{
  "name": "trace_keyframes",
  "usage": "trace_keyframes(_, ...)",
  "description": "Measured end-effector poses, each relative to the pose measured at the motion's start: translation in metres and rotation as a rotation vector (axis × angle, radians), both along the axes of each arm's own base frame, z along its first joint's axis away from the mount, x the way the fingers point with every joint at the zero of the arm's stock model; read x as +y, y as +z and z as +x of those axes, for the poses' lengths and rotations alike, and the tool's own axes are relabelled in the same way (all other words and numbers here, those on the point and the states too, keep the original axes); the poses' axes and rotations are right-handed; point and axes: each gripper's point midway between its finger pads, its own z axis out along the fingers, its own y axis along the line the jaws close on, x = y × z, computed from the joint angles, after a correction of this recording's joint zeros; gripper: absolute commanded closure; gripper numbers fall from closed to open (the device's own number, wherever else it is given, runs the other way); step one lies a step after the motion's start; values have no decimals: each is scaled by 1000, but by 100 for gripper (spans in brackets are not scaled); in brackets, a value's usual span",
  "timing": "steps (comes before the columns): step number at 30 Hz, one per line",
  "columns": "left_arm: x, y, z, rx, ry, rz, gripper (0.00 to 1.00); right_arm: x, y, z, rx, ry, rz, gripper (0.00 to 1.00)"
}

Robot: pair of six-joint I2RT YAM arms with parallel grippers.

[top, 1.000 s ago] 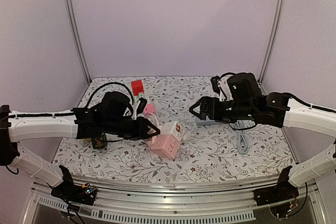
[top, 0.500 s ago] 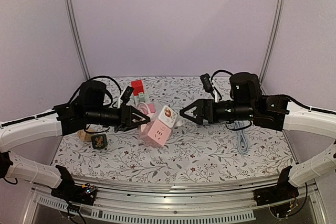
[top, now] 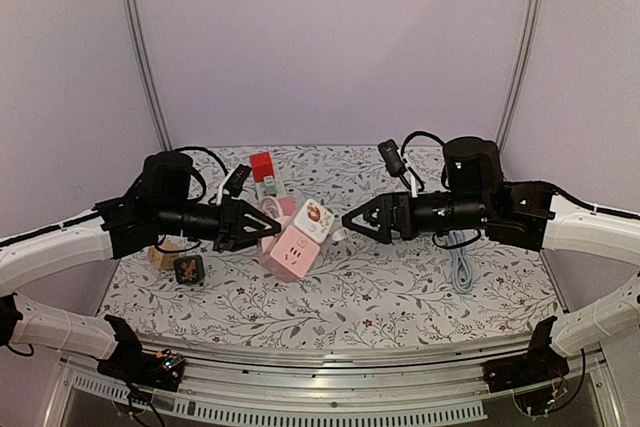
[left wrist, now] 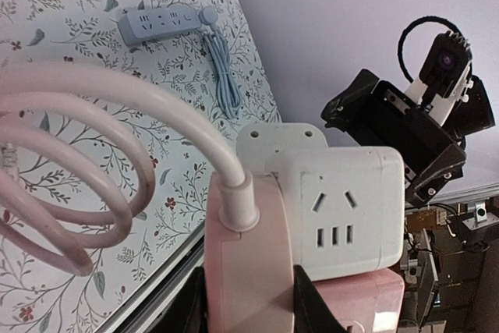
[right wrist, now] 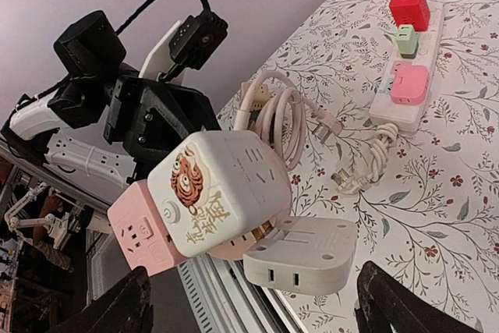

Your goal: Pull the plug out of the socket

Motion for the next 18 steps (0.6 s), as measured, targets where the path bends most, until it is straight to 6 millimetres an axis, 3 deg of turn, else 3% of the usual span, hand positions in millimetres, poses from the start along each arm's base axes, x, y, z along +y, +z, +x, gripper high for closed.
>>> trace_keyframes(13, -4, 8, -8, 53, -37, -49, 89, -2, -10, -6, -93, 63, -80, 9)
trace_keyframes(18, -4, 8, -8, 60, -36, -51, 89, 2, -5, -4, -140, 93, -105, 15)
